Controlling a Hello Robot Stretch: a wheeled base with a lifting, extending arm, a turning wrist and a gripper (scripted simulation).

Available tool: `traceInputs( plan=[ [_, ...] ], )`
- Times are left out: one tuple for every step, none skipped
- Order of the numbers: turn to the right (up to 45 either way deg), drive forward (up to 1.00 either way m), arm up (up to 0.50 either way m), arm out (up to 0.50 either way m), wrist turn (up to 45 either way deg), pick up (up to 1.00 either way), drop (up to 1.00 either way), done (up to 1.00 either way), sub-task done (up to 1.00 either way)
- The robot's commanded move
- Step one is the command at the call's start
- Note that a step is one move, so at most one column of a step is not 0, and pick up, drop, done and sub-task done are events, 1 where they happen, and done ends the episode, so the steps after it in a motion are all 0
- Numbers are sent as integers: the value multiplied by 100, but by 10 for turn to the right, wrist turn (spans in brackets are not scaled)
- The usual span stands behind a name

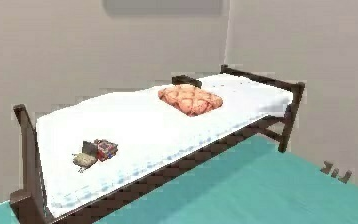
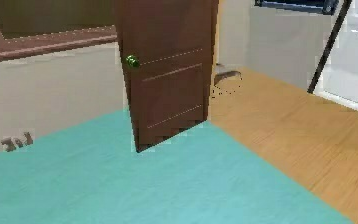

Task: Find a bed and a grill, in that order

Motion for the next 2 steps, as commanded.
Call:
traceInputs(
  plan=[
    [0, 0, 0, 0, 0, 0, 0, 0, 100],
    [450, 0, 0, 0, 0, 0, 0, 0, 0]
  ],
)
